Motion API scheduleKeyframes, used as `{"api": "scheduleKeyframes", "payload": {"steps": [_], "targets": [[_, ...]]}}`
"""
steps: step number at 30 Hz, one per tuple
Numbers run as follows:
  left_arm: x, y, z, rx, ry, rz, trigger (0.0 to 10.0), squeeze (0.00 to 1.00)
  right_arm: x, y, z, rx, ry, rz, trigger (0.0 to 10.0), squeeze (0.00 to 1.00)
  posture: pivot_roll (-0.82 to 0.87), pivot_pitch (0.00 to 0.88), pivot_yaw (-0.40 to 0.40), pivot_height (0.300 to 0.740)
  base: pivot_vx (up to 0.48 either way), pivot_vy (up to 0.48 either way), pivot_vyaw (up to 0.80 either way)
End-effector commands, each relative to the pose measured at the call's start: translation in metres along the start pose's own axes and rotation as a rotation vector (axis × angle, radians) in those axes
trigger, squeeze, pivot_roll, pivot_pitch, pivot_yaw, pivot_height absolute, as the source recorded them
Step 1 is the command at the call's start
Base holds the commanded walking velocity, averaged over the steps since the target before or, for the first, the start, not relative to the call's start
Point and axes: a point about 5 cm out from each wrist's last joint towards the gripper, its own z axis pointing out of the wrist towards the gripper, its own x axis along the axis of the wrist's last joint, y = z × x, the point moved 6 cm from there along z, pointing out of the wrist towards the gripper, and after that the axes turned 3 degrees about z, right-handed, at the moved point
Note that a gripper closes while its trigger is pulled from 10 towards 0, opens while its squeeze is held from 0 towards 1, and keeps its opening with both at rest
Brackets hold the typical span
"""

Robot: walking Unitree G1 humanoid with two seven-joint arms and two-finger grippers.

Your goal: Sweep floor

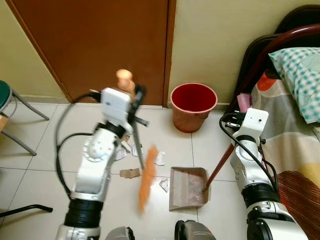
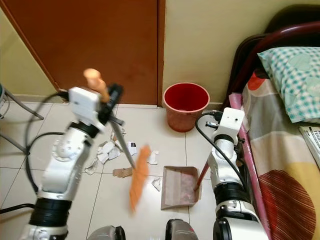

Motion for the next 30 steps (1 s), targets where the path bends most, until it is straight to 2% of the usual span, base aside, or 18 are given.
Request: {"api": "scheduleKeyframes", "payload": {"steps": [1, 3, 4, 5, 8, 13, 16, 20, 22, 25, 28, 30], "targets": [[-0.023, 0.0, -0.008, 0.015, -0.074, -0.008, 10.0, 0.0, 0.008, -0.003, 0.002, 0.002, 0.029, -0.006, 10.0, 0.0, -0.02, 0.114, -0.024, 0.74, 0.0, 0.0, 0.0], [-0.049, 0.006, -0.012, 0.028, -0.151, -0.031, 10.0, 0.0, 0.009, -0.006, 0.003, 0.011, 0.029, -0.004, 10.0, 0.0, -0.02, 0.111, -0.029, 0.74, 0.0, 0.0, 0.0], [-0.049, 0.006, -0.012, 0.028, -0.151, -0.031, 10.0, 0.0, 0.009, -0.006, 0.003, 0.011, 0.029, -0.004, 10.0, 0.0, -0.02, 0.111, -0.029, 0.74, 0.0, 0.0, 0.0], [-0.063, 0.014, -0.011, 0.027, -0.19, -0.042, 10.0, 0.0, 0.008, -0.007, 0.003, 0.014, 0.025, -0.002, 10.0, 0.0, -0.02, 0.106, -0.029, 0.74, 0.0, 0.0, 0.0], [-0.076, 0.033, -0.005, 0.008, -0.219, -0.097, 10.0, 0.0, 0.007, -0.008, 0.003, 0.016, 0.021, 0.001, 10.0, 0.0, -0.03, 0.105, -0.029, 0.74, 0.0, 0.0, 0.0], [-0.087, 0.055, 0.003, -0.037, -0.243, -0.116, 10.0, 0.0, 0.004, -0.01, 0.002, 0.019, 0.007, 0.016, 10.0, 0.0, -0.04, 0.093, -0.025, 0.74, 0.0, 0.0, 0.0], [-0.087, 0.077, 0.012, -0.095, -0.241, -0.149, 10.0, 0.0, -0.004, -0.015, 0.0, 0.03, -0.032, 0.041, 10.0, 0.0, -0.05, 0.088, -0.02, 0.74, 0.0, 0.0, 0.0], [-0.082, 0.092, 0.017, -0.139, -0.228, -0.196, 10.0, 0.0, -0.019, -0.026, -0.005, 0.057, -0.106, 0.089, 10.0, 0.0, -0.05, 0.085, -0.022, 0.74, 0.0, 0.0, 0.0], [-0.076, 0.094, 0.021, -0.139, -0.21, -0.215, 10.0, 0.0, -0.022, -0.033, -0.007, 0.078, -0.123, 0.118, 10.0, 0.0, -0.04, 0.085, -0.024, 0.74, 0.0, 0.0, 0.0], [-0.066, 0.088, 0.027, -0.114, -0.166, -0.227, 10.0, 0.0, -0.02, -0.042, -0.009, 0.118, -0.118, 0.128, 10.0, 0.0, -0.04, 0.085, -0.024, 0.74, 0.0, 0.0, 0.0], [-0.055, 0.075, 0.035, -0.048, -0.129, -0.28, 10.0, 0.0, -0.018, -0.046, -0.009, 0.135, -0.115, 0.14, 10.0, 0.0, -0.04, 0.086, -0.028, 0.74, 0.0, 0.0, 0.0], [-0.048, 0.066, 0.038, -0.02, -0.106, -0.285, 10.0, 0.0, -0.015, -0.045, -0.008, 0.136, -0.1, 0.129, 10.0, 0.0, -0.04, 0.087, -0.03, 0.74, 0.0, 0.0, 0.0]]}}
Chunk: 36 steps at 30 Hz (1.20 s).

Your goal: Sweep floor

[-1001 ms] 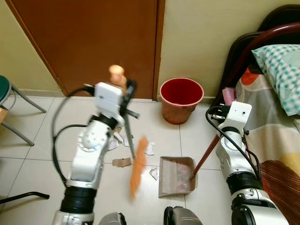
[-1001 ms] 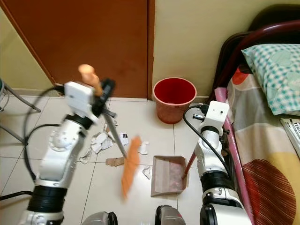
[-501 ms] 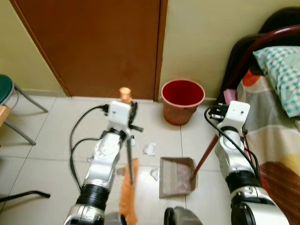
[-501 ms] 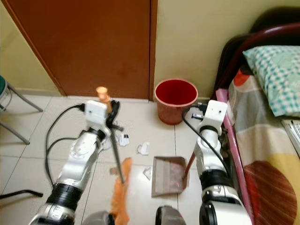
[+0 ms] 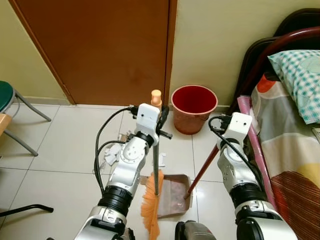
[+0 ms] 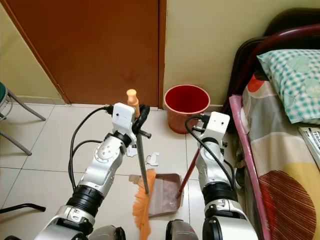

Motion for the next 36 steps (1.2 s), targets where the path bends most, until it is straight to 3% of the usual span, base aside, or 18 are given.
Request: {"api": "scheduleKeyframes", "payload": {"steps": [1, 12, 19, 21, 28, 32, 35, 36], "targets": [[0.035, -0.005, 0.007, 0.034, 0.122, -0.052, 10.0, 0.0, 0.015, -0.006, 0.003, 0.024, 0.049, -0.002, 10.0, 0.0, -0.04, 0.087, -0.03, 0.74, 0.0, 0.0, 0.0], [0.07, -0.051, -0.007, 0.128, 0.215, 0.069, 10.0, 0.0, 0.041, 0.015, 0.006, 0.024, 0.145, -0.089, 10.0, 0.0, -0.04, 0.083, -0.028, 0.74, 0.0, 0.0, 0.0], [0.061, -0.069, -0.016, 0.17, 0.18, 0.112, 10.0, 0.0, 0.033, 0.014, 0.006, 0.077, 0.093, -0.089, 10.0, 0.0, -0.03, 0.093, -0.019, 0.74, 0.0, 0.0, 0.0], [0.059, -0.068, -0.018, 0.161, 0.168, 0.158, 10.0, 0.0, 0.019, 0.01, 0.005, 0.1, 0.034, -0.058, 10.0, 0.0, -0.04, 0.094, -0.015, 0.74, 0.0, 0.0, 0.0], [0.056, -0.061, -0.019, 0.128, 0.156, 0.199, 10.0, 0.0, 0.011, -0.001, -0.001, 0.138, 0.019, -0.048, 10.0, 0.0, -0.03, 0.096, -0.01, 0.74, 0.0, 0.0, 0.0], [0.053, -0.056, -0.019, 0.141, 0.147, 0.114, 10.0, 0.0, 0.003, 0.002, -0.003, 0.135, -0.013, -0.03, 10.0, 0.0, -0.03, 0.101, -0.01, 0.74, 0.0, 0.0, 0.0], [0.051, -0.044, -0.014, 0.141, 0.144, 0.027, 10.0, 0.0, 0.001, 0.002, -0.003, 0.121, -0.021, -0.012, 10.0, 0.0, -0.03, 0.101, -0.01, 0.74, 0.0, 0.0, 0.0], [0.052, -0.032, -0.011, 0.126, 0.151, -0.015, 10.0, 0.0, 0.002, 0.0, -0.003, 0.124, -0.014, -0.007, 10.0, 0.0, -0.03, 0.101, -0.01, 0.74, 0.0, 0.0, 0.0]]}}
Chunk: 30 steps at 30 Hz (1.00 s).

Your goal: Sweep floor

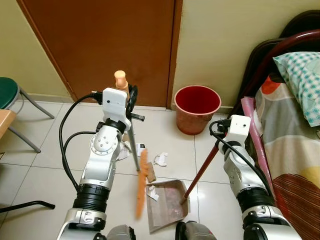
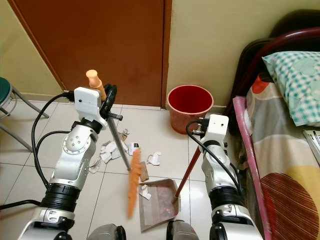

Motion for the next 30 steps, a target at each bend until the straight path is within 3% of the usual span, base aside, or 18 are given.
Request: {"api": "scheduleKeyframes", "payload": {"steps": [1, 3, 6, 10, 12, 16, 19, 22, 27, 30], "targets": [[0.013, 0.016, 0.003, -0.022, 0.043, -0.072, 10.0, 0.0, 0.009, -0.001, 0.001, -0.005, 0.03, 0.029, 10.0, 0.0, -0.03, 0.101, -0.01, 0.74, 0.0, 0.0, 0.0], [0.015, 0.032, 0.005, -0.037, 0.042, -0.129, 10.0, 0.0, 0.011, -0.005, 0.001, -0.001, 0.035, 0.031, 10.0, 0.0, -0.03, 0.101, -0.01, 0.74, 0.0, 0.0, 0.0], [0.018, 0.041, 0.006, -0.052, 0.046, -0.16, 10.0, 0.0, 0.013, -0.006, 0.002, -0.004, 0.041, 0.027, 10.0, 0.0, -0.03, 0.098, -0.013, 0.74, 0.0, 0.0, 0.0], [0.027, 0.039, 0.007, -0.046, 0.074, -0.169, 10.0, 0.0, 0.013, -0.003, 0.002, -0.019, 0.045, 0.014, 10.0, 0.0, -0.03, 0.098, -0.013, 0.74, 0.0, 0.0, 0.0], [0.032, 0.032, 0.008, -0.026, 0.083, -0.172, 10.0, 0.0, 0.014, -0.001, 0.002, -0.026, 0.05, 0.01, 10.0, 0.0, -0.03, 0.098, -0.013, 0.74, 0.0, 0.0, 0.0], [0.06, 0.0, 0.014, 0.04, 0.153, -0.142, 10.0, 0.0, 0.018, 0.007, 0.002, -0.061, 0.075, -0.009, 10.0, 0.0, -0.03, 0.098, -0.013, 0.74, 0.0, 0.0, 0.0], [0.071, -0.012, 0.015, 0.064, 0.178, -0.13, 10.0, 0.0, 0.02, 0.01, 0.002, -0.071, 0.083, -0.018, 10.0, 0.0, -0.03, 0.098, -0.013, 0.74, 0.0, 0.0, 0.0], [0.102, -0.043, 0.017, 0.121, 0.251, -0.084, 10.0, 0.0, 0.023, 0.016, 0.002, -0.097, 0.099, -0.044, 10.0, 0.0, -0.03, 0.098, -0.013, 0.74, 0.0, 0.0, 0.0], [0.115, -0.056, 0.015, 0.133, 0.279, -0.01, 10.0, 0.0, 0.022, 0.017, 0.002, -0.099, 0.096, -0.045, 10.0, 0.0, -0.01, 0.09, -0.02, 0.74, 0.0, 0.0, 0.0], [0.097, -0.063, 0.008, 0.134, 0.231, 0.069, 10.0, 0.0, 0.02, 0.014, 0.002, -0.07, 0.085, -0.031, 10.0, 0.0, -0.01, 0.081, -0.021, 0.74, 0.0, 0.0, 0.0]]}}
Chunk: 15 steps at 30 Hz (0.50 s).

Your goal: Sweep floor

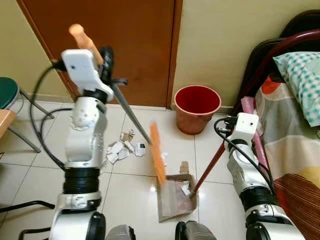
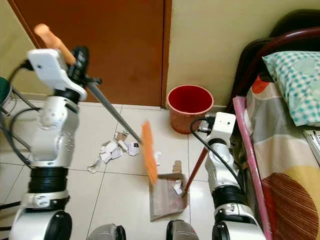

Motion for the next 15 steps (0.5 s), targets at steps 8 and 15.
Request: {"api": "scheduleKeyframes", "payload": {"steps": [8, 15], "targets": [[-0.047, 0.009, -0.044, -0.086, -0.151, 0.152, 10.0, 0.0, 0.018, -0.002, -0.005, 0.067, 0.078, -0.022, 10.0, 0.0, -0.02, 0.041, -0.017, 0.74, 0.0, 0.0, 0.0], [-0.084, 0.016, -0.096, -0.124, -0.279, 0.161, 10.0, 0.0, 0.016, 0.003, -0.021, 0.085, 0.087, -0.006, 10.0, 0.0, 0.0, 0.013, -0.012, 0.74, 0.0, 0.0, 0.0]]}}
